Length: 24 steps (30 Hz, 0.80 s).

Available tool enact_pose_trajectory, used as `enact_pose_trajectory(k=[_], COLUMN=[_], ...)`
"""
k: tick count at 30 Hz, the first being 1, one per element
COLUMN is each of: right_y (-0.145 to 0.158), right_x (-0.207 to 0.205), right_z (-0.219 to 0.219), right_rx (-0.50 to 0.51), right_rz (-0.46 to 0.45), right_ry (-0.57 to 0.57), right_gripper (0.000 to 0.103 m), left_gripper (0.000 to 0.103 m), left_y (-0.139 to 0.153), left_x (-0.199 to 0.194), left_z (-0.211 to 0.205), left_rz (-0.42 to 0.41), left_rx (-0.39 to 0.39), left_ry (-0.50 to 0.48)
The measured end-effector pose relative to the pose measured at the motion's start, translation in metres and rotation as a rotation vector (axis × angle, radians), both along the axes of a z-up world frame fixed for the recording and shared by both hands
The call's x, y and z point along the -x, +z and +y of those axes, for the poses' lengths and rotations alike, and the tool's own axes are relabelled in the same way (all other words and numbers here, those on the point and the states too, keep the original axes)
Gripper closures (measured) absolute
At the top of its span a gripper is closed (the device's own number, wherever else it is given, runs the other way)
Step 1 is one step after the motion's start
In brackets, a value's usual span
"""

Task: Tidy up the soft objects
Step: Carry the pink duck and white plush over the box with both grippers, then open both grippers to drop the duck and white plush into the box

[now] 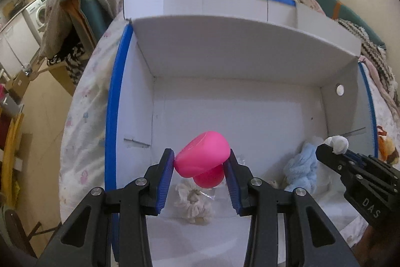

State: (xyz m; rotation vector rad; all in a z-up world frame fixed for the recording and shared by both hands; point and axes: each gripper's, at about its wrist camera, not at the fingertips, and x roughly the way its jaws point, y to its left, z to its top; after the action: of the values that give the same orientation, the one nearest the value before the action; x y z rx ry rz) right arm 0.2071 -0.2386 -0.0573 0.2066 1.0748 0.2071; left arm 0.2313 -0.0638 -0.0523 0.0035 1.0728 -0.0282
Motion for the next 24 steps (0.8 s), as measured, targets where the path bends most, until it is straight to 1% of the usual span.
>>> enact_pose_trajectory(k=[5,10,15,17,19,22,23,24], right_y=[-0.012,-0.021,-0.022,-0.021,-0.020,-0.020,-0.019,-0.017], right_x=[-0.003,-0.006,-0.005,-0.007,-0.010,-0.009,-0.008,-0.007], right_z=[-0.001,-0.001,0.002,0.004,0.002,-0.003,-0.005,-0.006], right_rx=[-0.004,-0.004,0.016,0.011,0.000,-0.029,-0.030,-0.037], right_rz=[0.050,0.100,0.093,0.095,0.096,0.101,0.097,0.086], right_ry=[-0.006,-0.026,-0.019,-0.020,-0.025,-0.038,-0.040,-0.043], right_gripper=[0.081,0.081,0.081,0.081,0.078,0.063,0.053,0.049], left_gripper=[0.066,0.066,0.066,0.066,0.066,0.066,0.066,0.066], left_y=[-0.007,-0.014,-0.016,-0.017,-0.018,-0.019,-0.017,-0.016], left_x=[0.000,-0.001,-0.001,-0.001,-0.001,-0.001,0.000,0.001], left_z=[-0.004,-0.005,-0.005,-0.003,-0.002,-0.002,-0.003,-0.003], left_rz=[0.016,0.048,0.056,0.060,0.066,0.062,0.054,0.048], left_rx=[-0.039,-0.031,-0.037,-0.036,-0.038,-0.041,-0.042,-0.043], left_ry=[-0.004,-0.012,-0.012,-0.006,-0.003,-0.006,-0.010,-0.013])
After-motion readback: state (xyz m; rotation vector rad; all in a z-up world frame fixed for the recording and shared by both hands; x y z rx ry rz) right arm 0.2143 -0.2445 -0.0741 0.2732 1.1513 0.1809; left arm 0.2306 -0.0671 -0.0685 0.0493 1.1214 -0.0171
